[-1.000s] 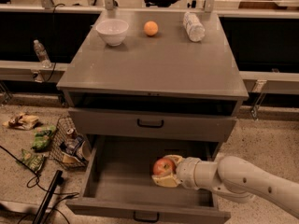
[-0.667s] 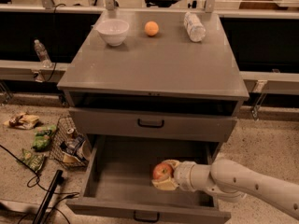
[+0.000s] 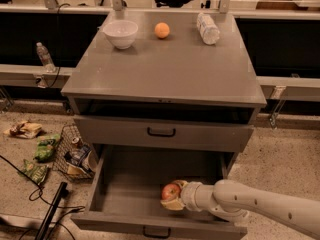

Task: Place apple into middle drawer

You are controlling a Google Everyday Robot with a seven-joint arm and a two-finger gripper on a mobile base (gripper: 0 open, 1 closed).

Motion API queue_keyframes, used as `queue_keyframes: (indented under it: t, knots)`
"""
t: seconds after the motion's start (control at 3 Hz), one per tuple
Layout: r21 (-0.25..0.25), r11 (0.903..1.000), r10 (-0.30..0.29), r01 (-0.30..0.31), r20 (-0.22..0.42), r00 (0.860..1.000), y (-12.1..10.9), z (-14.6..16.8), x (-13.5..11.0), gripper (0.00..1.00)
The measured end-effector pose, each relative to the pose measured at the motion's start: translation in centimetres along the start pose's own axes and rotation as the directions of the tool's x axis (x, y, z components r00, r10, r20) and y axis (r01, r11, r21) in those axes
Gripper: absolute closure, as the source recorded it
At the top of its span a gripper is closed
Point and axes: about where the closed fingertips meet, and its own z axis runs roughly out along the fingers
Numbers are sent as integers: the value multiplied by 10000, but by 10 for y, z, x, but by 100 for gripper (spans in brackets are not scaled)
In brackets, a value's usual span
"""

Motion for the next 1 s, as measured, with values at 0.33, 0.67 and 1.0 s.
queue_keyframes:
  t: [0.33, 0.67, 1.0]
  knots:
    - [91, 9997, -229, 230, -176, 9996, -3, 5, 1, 22]
    - [341, 9989, -309, 320, -327, 9990, -7, -4, -3, 23]
    - [932, 9954, -212, 241, -315, 9993, -15, -33, -23, 28]
